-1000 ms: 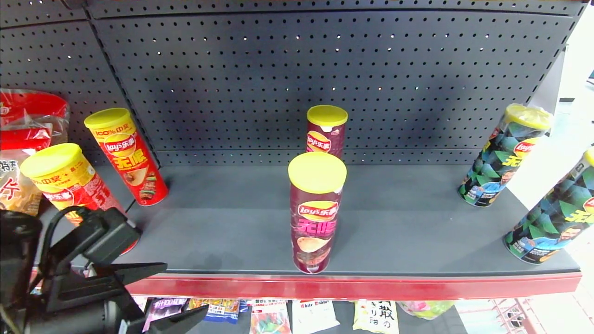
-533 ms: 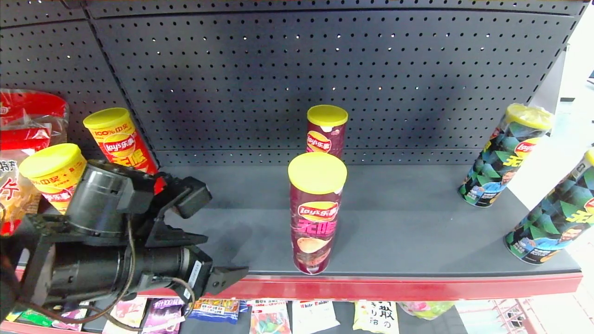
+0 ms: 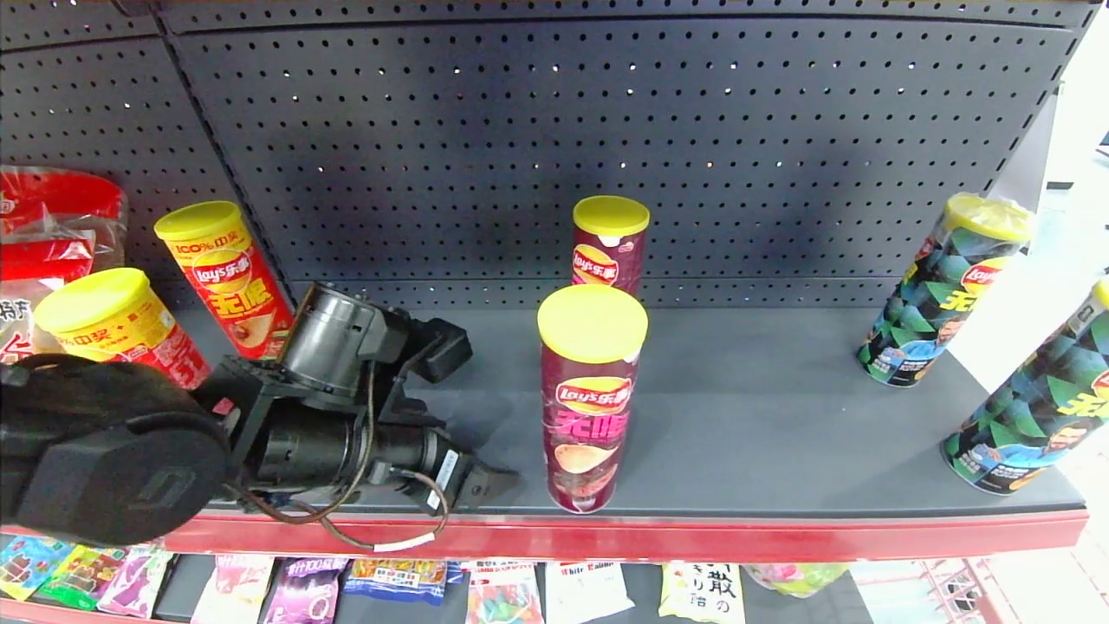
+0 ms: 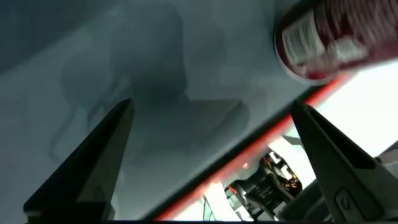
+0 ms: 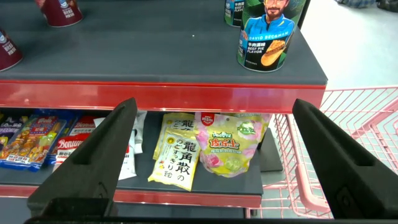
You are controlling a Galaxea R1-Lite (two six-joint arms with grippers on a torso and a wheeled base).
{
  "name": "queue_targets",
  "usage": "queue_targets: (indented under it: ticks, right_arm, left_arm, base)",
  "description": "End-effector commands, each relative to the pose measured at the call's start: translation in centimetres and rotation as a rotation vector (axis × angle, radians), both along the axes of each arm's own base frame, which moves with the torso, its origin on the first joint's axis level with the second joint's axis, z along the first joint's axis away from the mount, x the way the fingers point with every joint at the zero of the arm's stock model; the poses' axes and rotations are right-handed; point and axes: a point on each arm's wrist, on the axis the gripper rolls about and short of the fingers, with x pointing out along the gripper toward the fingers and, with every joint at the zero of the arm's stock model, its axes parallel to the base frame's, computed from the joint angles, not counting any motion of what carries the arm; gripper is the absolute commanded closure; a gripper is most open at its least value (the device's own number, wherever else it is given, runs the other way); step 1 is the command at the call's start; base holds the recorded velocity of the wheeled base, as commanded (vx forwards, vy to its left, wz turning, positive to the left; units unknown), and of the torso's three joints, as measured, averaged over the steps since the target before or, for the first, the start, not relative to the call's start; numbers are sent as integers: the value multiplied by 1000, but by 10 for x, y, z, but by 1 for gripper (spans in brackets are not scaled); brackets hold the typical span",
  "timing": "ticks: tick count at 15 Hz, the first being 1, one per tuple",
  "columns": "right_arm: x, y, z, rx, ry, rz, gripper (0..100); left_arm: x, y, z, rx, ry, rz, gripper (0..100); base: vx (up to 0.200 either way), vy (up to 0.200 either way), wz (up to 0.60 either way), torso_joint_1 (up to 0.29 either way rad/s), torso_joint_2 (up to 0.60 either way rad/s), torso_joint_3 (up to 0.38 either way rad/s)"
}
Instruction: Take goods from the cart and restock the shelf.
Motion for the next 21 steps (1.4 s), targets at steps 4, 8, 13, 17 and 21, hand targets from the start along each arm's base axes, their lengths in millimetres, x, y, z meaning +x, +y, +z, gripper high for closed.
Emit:
queue_targets:
  ticks: [4,8,13,17,21]
  right_arm:
    - [0,0,0,0,-1,1,0]
    - [0,0,0,0,-1,1,0]
    - [0,0,0,0,-1,1,0]
    - [0,0,0,0,-1,1,0]
    - [0,0,0,0,-1,1,0]
  left_arm:
    - [14,-16,-11,15,23,-19,0]
    - [19,-26,-9,6,9,-36,0]
    - [20,-29,-12,11,15,-42,0]
    - [23,-32,-9,3,4,-44,0]
    - [15,-11,3,-13,-19,-4,0]
  base:
    - [0,0,0,0,0,0]
    - [0,0,0,0,0,0]
    - [0,0,0,0,0,0]
    - [0,0,0,0,0,0]
    - [0,0,0,0,0,0]
